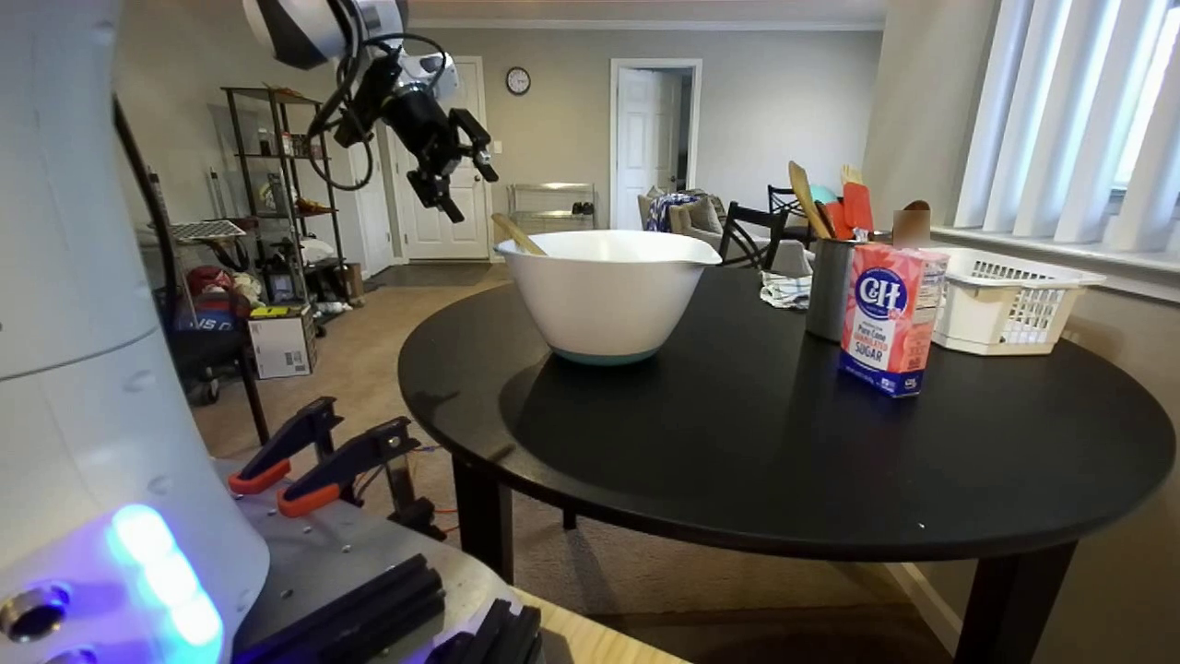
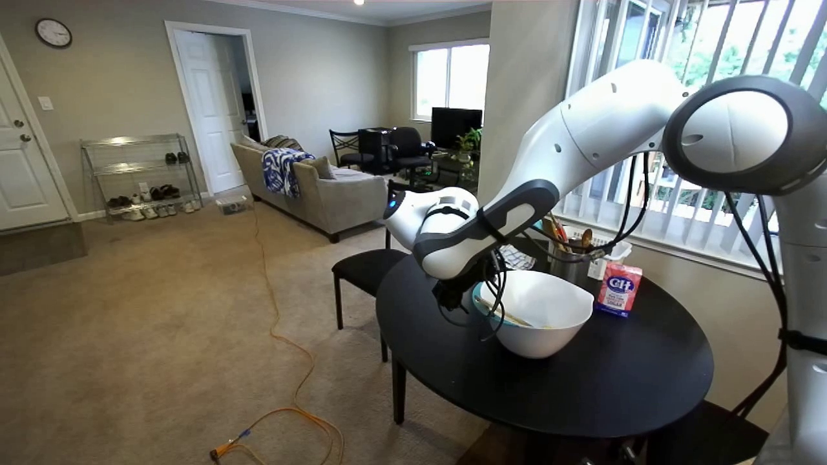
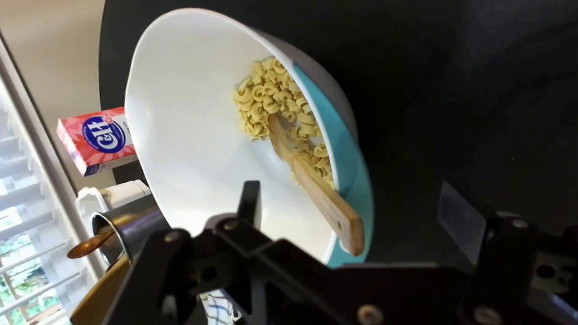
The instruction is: Use the spoon to stir in the bowl
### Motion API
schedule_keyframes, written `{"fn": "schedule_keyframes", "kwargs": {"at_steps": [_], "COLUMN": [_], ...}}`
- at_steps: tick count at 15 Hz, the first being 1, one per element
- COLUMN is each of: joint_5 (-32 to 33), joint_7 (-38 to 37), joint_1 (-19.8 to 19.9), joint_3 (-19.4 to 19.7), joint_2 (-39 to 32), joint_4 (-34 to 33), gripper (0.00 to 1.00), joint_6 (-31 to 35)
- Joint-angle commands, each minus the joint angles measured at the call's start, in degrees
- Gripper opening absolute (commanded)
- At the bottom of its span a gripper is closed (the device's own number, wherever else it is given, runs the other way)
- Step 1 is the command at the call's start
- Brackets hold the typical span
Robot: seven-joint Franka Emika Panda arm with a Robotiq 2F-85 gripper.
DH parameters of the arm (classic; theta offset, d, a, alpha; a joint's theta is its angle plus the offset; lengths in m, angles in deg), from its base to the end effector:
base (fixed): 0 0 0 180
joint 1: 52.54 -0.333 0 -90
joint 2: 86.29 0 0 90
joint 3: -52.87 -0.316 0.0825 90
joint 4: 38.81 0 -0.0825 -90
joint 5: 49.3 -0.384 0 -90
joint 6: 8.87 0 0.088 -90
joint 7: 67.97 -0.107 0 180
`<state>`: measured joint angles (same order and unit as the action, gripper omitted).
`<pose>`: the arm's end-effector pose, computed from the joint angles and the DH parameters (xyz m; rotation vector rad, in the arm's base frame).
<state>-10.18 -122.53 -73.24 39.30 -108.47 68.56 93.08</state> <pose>0.5175 0.2785 0.2940 2.4537 -0.0531 0.0715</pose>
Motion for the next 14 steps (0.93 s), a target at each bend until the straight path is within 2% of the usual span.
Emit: {"fn": "schedule_keyframes", "kwargs": {"at_steps": [1, 7, 14], "joint_5": [2.5, 7.6, 11.1], "joint_7": [6.5, 8.2, 8.0], "joint_1": [-1.3, -2.0, -2.8], "joint_3": [1.2, 3.0, 3.3], "joint_2": [-1.0, -3.4, -6.3], "joint_4": [-0.5, -2.3, -4.7], "gripper": [1.00, 1.00, 1.00], "joint_6": [-0.4, -1.6, -3.3]}}
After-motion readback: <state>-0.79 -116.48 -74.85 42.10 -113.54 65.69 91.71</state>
